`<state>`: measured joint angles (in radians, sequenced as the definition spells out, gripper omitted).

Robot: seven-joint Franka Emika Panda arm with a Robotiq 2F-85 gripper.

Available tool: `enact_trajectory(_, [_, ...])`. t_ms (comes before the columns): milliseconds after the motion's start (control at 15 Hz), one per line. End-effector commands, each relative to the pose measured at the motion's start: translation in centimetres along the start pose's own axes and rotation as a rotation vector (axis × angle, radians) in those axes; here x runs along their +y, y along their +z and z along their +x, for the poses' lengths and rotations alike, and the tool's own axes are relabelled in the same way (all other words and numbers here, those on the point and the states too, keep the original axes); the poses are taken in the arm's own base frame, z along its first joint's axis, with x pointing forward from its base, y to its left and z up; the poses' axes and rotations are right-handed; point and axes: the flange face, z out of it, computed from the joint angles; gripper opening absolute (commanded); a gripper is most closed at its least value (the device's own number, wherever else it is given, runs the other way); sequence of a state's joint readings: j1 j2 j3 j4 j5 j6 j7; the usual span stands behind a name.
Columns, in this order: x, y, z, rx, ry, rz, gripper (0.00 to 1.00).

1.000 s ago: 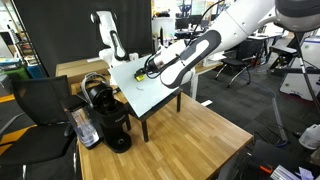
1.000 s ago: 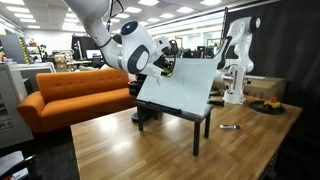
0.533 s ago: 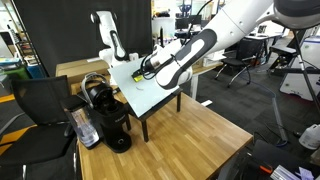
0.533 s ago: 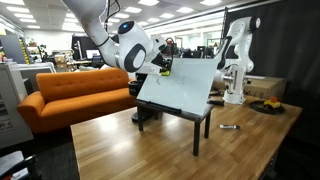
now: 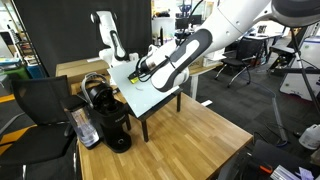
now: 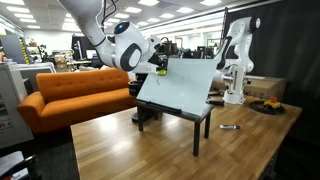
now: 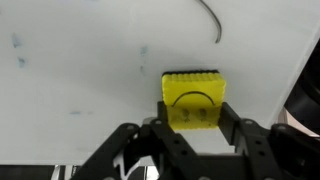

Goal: Erase the drawing on the board

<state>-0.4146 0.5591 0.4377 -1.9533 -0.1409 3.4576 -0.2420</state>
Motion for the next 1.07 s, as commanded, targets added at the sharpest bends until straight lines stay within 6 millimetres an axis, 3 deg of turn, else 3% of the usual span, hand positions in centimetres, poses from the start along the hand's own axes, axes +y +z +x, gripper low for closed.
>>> enact_trajectory(0, [-1.1, 0.0, 0.3, -0.006, -0.036, -0.008, 0.27])
enact_trajectory(1000, [-2.8, 0.3, -0.4, -0.030, -0.114, -0.005, 0.27])
